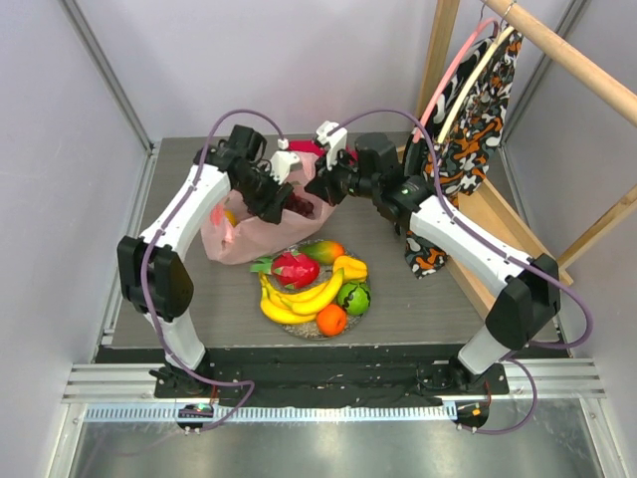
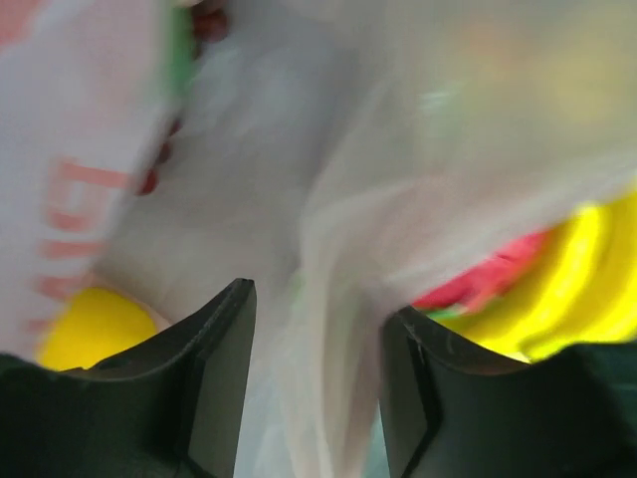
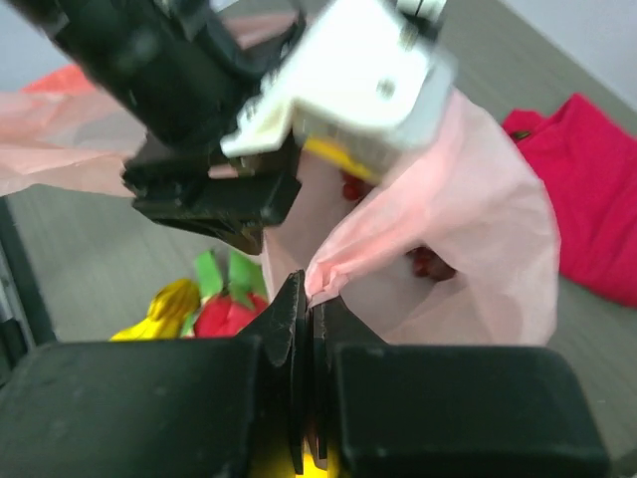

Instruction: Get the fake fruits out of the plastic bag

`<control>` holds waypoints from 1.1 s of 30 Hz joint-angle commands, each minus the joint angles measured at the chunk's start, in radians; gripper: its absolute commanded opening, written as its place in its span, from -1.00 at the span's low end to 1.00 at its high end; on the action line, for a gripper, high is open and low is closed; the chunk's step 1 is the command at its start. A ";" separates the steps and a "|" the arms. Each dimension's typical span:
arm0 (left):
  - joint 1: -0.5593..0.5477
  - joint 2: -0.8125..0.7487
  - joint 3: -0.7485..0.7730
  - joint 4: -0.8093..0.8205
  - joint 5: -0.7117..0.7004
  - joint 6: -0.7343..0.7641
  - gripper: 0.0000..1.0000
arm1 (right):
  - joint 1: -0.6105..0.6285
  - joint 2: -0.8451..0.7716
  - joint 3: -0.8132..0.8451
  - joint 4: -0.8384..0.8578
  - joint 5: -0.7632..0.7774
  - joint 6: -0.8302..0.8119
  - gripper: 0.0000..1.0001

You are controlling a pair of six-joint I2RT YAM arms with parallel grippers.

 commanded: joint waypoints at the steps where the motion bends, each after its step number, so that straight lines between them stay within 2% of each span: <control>1: -0.002 0.007 0.164 -0.220 0.304 0.061 0.12 | 0.007 -0.065 -0.042 0.023 -0.039 0.071 -0.97; 3: -0.004 0.015 0.195 -0.301 0.376 0.059 0.19 | 0.006 -0.075 -0.053 0.028 -0.021 0.075 -0.98; 4: -0.004 0.004 0.198 -0.307 0.384 0.050 0.58 | 0.006 -0.075 -0.054 0.028 -0.006 0.075 -0.98; 5: -0.004 -0.009 0.182 -0.291 0.378 0.030 0.71 | 0.007 -0.076 -0.056 0.032 -0.002 0.075 -0.97; 7: -0.004 -0.049 0.079 -0.139 0.280 -0.069 0.68 | 0.006 -0.075 -0.051 0.031 -0.002 0.075 -0.98; 9: -0.007 -0.088 0.030 -0.009 0.215 -0.094 0.65 | 0.007 -0.065 -0.036 0.026 -0.007 0.075 -0.98; 10: -0.008 -0.085 0.016 0.017 0.124 -0.112 0.59 | 0.006 -0.064 -0.030 0.026 -0.010 0.075 -0.98; 13: 0.006 -0.019 0.031 0.062 0.010 -0.158 0.52 | 0.006 -0.064 -0.012 0.022 -0.021 0.075 -0.98; 16: 0.029 0.039 0.062 0.108 -0.081 -0.234 0.56 | 0.007 -0.076 -0.021 0.012 -0.024 0.068 -0.98; 18: 0.027 0.053 0.060 0.114 -0.135 -0.223 0.58 | 0.007 -0.093 -0.039 0.011 -0.028 0.065 -0.98; 19: 0.024 0.052 0.046 0.120 -0.206 -0.182 0.61 | 0.006 -0.099 -0.047 0.012 -0.031 0.060 -0.98; 23: 0.035 0.026 -0.038 0.163 -0.351 -0.058 0.66 | 0.007 -0.122 -0.096 0.025 -0.062 0.057 -0.97; 28: 0.108 -0.005 -0.115 0.191 -0.399 -0.073 0.68 | 0.049 -0.154 -0.156 0.023 -0.123 -0.029 -0.98; 33: 0.147 -0.002 -0.196 0.306 -0.478 -0.080 0.71 | 0.161 -0.222 -0.214 0.000 -0.159 -0.156 -0.98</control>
